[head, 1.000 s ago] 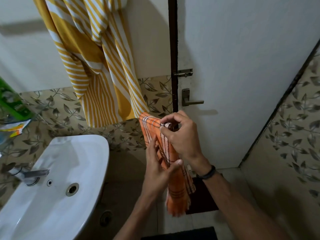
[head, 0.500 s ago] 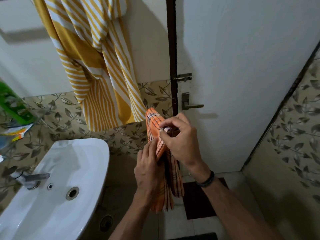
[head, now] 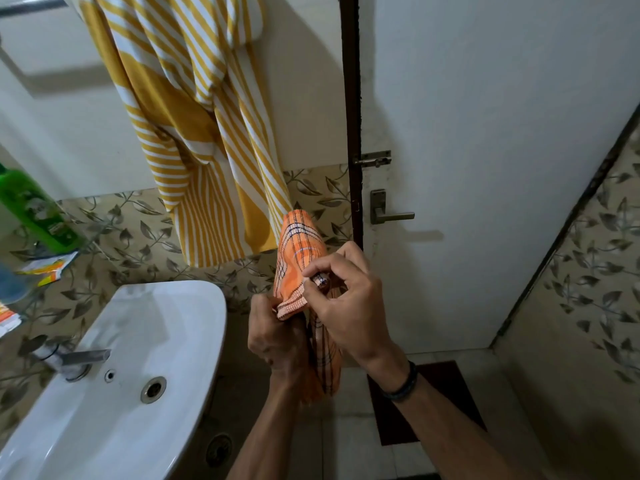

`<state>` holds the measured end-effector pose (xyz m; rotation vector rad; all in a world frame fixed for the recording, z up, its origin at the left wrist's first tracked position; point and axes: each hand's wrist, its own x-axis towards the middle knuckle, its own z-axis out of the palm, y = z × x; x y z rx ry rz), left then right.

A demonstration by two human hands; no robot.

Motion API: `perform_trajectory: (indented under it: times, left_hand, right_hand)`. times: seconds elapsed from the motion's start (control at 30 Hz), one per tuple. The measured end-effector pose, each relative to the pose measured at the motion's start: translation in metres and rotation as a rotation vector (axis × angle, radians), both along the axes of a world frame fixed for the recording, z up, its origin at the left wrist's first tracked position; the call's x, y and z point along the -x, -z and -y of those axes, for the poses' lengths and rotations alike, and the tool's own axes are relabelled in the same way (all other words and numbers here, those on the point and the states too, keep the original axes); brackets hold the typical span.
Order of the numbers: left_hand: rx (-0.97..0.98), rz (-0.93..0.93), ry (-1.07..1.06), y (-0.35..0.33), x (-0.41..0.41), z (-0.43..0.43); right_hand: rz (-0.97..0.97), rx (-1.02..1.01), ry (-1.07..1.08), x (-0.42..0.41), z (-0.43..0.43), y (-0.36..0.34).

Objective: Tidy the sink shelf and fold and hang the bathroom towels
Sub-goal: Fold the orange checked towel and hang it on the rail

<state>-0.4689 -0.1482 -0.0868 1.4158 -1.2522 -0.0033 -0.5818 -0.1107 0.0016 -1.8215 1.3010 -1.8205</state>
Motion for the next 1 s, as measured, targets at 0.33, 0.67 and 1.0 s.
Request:
perform_trajectory:
  times: [0.33, 0.67, 1.0]
  left_hand:
    - [-0.103, -0.255, 0.828, 0.006, -0.012, -0.038]
    - [-0.58, -0.655, 0.946, -0.029, -0.064, 0.026]
    - [-0.297, -0.663, 0.953, -0.065, -0.033, 0.008]
  right_hand:
    - [0.131, -0.114, -0.079, 0.017, 0.011, 0.003]
    - [0.149, -0.165, -0.414, 0.055, 0.015, 0.003]
    - [0.582, -0.21, 0.149, 0.046, -0.011, 0.052]
